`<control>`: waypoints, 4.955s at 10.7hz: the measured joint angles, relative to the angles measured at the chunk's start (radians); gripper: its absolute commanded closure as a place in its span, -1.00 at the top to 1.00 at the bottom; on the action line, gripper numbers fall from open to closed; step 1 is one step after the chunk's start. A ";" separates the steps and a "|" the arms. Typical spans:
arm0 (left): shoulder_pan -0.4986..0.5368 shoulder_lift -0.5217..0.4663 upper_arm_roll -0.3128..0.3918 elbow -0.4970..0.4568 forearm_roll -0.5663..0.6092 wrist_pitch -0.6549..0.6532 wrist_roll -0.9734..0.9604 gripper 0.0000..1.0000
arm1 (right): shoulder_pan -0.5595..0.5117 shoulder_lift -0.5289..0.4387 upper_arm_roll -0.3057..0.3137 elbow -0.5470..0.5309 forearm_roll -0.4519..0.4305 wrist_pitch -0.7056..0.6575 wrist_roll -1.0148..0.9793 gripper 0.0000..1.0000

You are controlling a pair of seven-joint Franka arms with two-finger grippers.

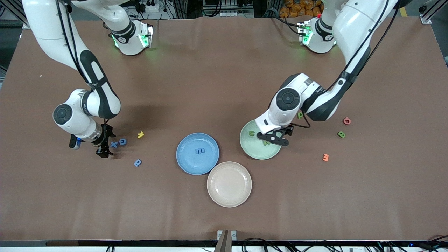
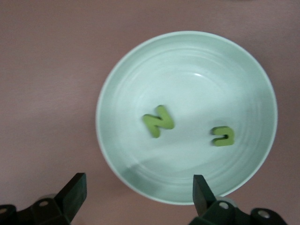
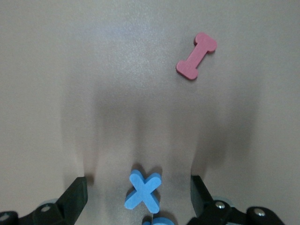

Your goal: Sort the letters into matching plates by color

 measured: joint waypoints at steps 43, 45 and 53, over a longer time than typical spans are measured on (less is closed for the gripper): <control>0.026 -0.395 0.520 -0.138 -0.380 -0.210 0.735 1.00 | 0.213 -0.036 0.150 0.318 -0.170 -0.295 -0.807 -0.52; 0.028 -0.380 0.550 -0.199 -0.380 -0.122 0.878 1.00 | 0.258 0.004 0.162 0.394 -0.172 -0.316 -0.839 -0.52; 0.036 -0.366 0.599 -0.391 -0.380 0.063 1.193 1.00 | 0.368 0.191 0.201 0.565 -0.191 -0.317 -0.855 1.00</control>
